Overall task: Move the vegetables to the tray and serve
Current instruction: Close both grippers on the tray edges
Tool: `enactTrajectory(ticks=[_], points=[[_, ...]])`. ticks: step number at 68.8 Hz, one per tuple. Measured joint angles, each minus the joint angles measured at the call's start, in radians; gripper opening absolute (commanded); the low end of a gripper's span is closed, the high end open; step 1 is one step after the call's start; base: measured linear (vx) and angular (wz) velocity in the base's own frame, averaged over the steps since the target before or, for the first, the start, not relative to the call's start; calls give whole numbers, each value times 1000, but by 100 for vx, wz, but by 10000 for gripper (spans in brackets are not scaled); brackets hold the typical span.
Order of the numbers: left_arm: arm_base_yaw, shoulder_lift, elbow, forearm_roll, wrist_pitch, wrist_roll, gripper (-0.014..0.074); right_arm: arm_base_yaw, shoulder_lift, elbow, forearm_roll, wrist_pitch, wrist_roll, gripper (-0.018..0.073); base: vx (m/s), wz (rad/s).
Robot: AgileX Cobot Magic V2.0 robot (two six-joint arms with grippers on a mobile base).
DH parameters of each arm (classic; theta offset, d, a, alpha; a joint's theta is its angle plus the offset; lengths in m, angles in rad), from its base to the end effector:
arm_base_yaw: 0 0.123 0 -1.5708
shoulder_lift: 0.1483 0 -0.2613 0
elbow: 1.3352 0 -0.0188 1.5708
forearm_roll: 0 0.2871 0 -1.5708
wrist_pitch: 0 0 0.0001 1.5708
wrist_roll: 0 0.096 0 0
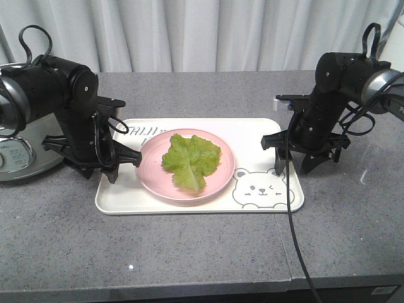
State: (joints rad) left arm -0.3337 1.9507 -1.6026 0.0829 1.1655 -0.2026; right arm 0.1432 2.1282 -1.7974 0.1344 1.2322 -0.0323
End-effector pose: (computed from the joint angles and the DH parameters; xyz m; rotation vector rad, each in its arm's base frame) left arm 0.4065 -0.1332 0.1981 0.2357 2.9717 0.0558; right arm 0.4554 0.0779 0.1761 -0.2083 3.0400 0.2044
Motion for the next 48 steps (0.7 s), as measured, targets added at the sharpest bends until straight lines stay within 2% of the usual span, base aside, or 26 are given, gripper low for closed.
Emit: enactTrajectory(ticks=[21,37,48], points=[[0,29,0,0,3,1,325,0,6,-6,0,1,0,443,0,0],[0,30,0,0,3,3,203,0,12,-12,0,2,0,379,0,0],[0,30,0,0,3,7,94,-3,21,-17,28,0,-13,281,0,0]])
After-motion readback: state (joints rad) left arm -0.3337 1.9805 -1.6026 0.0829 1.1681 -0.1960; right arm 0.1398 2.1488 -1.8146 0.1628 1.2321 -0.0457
